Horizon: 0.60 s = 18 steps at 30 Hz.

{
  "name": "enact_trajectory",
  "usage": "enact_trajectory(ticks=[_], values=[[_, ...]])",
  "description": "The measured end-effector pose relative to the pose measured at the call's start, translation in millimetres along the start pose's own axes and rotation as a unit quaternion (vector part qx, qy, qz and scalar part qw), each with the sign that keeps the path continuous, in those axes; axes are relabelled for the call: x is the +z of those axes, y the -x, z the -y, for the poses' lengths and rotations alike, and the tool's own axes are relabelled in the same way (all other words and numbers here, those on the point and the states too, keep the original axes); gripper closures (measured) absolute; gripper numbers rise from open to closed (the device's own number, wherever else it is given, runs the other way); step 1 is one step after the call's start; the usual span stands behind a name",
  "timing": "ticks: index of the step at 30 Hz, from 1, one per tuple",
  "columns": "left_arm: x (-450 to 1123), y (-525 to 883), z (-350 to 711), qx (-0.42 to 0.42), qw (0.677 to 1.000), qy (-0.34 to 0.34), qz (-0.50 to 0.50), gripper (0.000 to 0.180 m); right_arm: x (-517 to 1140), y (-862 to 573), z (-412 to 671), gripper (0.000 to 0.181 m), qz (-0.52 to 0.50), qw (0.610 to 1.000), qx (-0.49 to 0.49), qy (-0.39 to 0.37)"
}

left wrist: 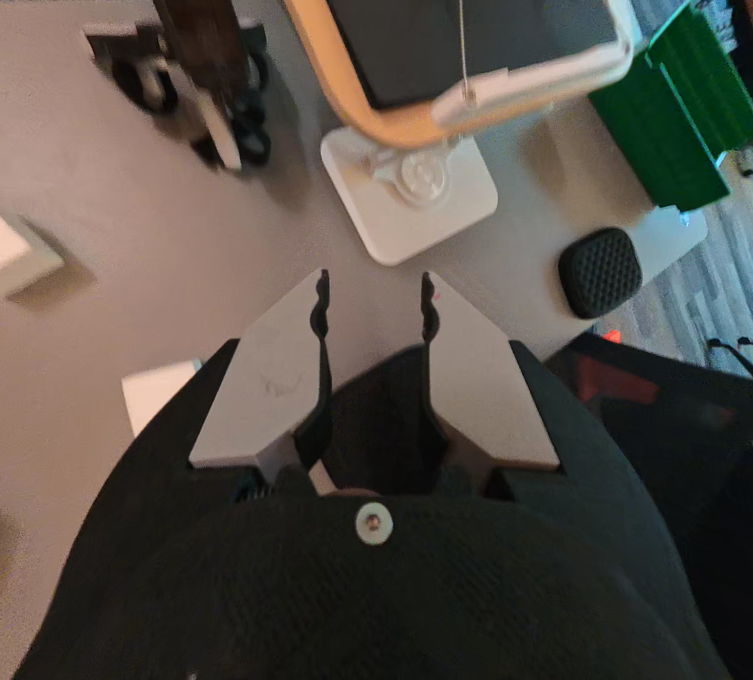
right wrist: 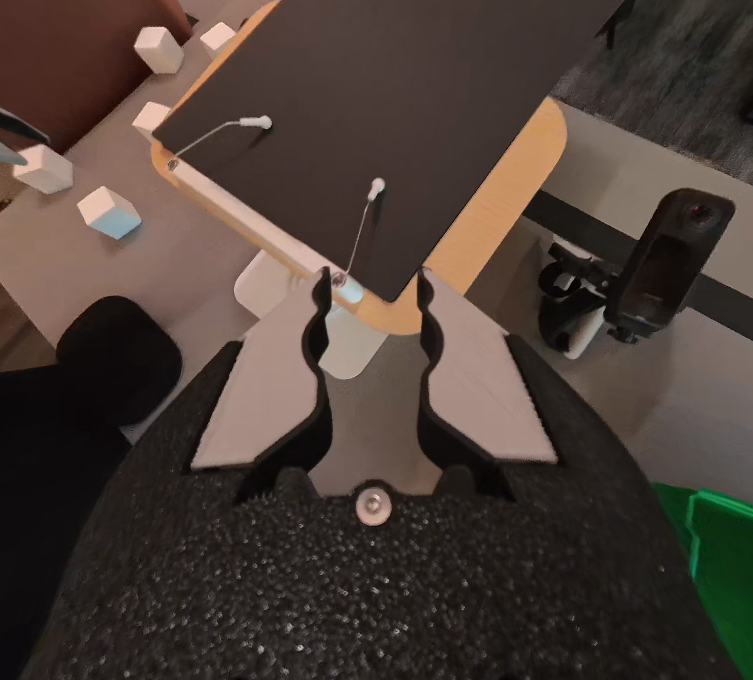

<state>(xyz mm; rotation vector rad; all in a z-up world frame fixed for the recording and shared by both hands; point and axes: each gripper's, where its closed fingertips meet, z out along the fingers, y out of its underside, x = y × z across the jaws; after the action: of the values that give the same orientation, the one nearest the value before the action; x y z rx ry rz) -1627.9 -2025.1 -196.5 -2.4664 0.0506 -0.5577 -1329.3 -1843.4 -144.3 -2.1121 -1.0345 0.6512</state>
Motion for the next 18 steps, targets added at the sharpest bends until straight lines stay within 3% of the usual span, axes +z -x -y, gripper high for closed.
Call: enact_trajectory(ticks=[10, 18], values=[[-51, -32, -164, -0.069, 0.996, 0.039, -0.031, 0.139, 1, 95, -64, 0.138, 0.117, 0.992, 0.041, -0.021], [-75, 4, -189, -0.093, 0.988, -0.001, -0.122, 0.118, 40, 163, -70, 0.133, 0.122, 0.99, 0.062, 0.015]])
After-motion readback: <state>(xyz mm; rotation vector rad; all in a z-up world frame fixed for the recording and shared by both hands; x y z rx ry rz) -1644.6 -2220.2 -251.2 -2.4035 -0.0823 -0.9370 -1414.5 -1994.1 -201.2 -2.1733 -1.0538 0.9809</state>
